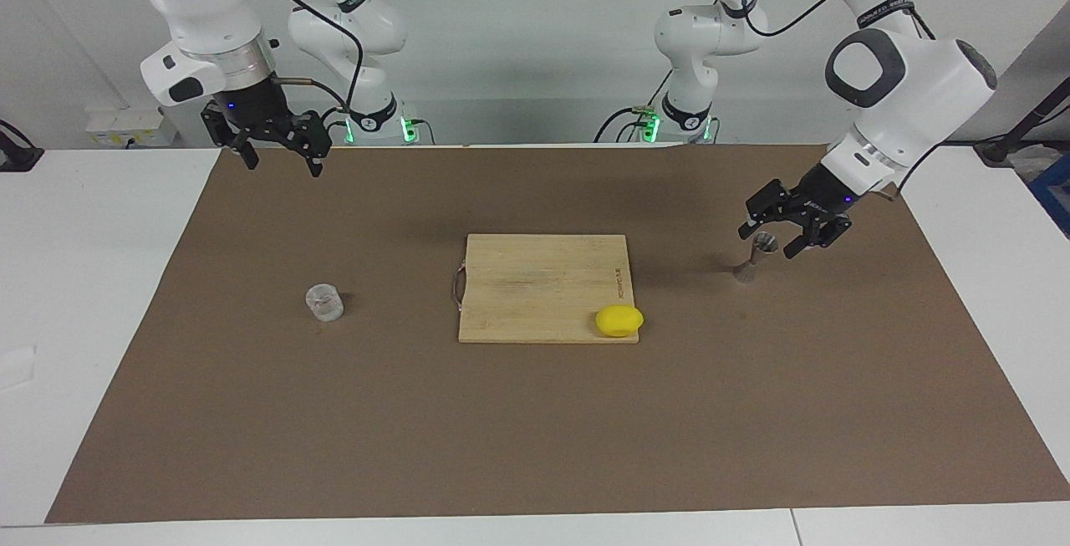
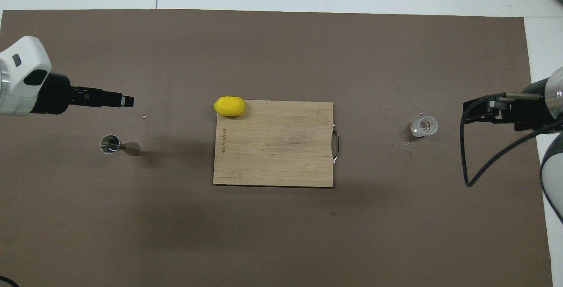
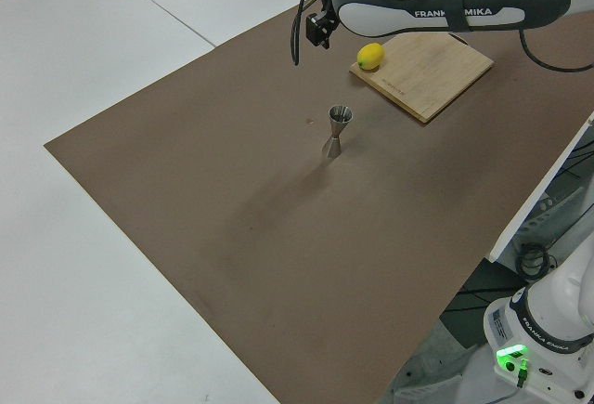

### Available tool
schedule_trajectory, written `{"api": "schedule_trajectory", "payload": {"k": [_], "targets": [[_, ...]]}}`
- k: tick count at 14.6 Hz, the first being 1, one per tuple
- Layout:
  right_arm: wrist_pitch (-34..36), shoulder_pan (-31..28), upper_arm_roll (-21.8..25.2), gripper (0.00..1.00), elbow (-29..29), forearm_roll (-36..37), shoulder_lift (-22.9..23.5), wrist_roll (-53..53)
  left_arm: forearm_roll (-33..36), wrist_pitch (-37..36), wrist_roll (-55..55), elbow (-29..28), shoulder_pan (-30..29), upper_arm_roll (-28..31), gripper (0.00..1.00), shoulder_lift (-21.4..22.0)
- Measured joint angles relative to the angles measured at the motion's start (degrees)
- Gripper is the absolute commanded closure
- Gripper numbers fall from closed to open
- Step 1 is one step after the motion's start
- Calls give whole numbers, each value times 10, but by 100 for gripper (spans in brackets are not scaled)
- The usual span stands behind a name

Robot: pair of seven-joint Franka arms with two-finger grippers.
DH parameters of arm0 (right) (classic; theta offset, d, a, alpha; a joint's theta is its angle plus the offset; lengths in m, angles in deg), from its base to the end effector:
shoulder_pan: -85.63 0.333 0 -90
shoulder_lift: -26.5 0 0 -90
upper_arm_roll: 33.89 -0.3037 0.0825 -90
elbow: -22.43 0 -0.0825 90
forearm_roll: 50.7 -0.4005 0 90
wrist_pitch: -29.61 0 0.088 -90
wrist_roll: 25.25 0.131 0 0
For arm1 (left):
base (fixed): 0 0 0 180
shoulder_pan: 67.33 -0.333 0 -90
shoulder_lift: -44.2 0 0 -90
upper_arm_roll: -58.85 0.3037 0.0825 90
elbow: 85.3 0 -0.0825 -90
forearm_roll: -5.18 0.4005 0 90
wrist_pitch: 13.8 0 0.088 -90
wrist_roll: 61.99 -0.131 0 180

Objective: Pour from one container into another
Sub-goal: 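Reach the open left gripper toward the small metal cup, then close the left gripper around the small metal cup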

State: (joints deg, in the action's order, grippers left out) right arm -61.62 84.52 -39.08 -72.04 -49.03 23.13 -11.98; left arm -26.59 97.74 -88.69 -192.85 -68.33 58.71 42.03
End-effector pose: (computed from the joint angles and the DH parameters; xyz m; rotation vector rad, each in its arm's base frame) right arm 0.5536 0.0370 0.5850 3.0979 -0.2483 0.0112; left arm 0.5961 -0.0382 0.4604 2.6173 -0.3303 0.2071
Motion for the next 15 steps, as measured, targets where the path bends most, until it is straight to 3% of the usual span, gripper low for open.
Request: {"api": "schedule_trajectory", "payload": {"k": [7, 10, 15], "targets": [[0, 0, 0, 0, 0, 0, 0, 0, -137, -78, -342, -16, -79, 2, 0, -1], [0, 0, 0, 0, 0, 0, 0, 0, -229, -108, -516, -45, -108, 2, 0, -4], [0, 0, 0, 0, 0, 0, 0, 0, -306, -193, -747, -66, -160, 2, 0, -55]]}}
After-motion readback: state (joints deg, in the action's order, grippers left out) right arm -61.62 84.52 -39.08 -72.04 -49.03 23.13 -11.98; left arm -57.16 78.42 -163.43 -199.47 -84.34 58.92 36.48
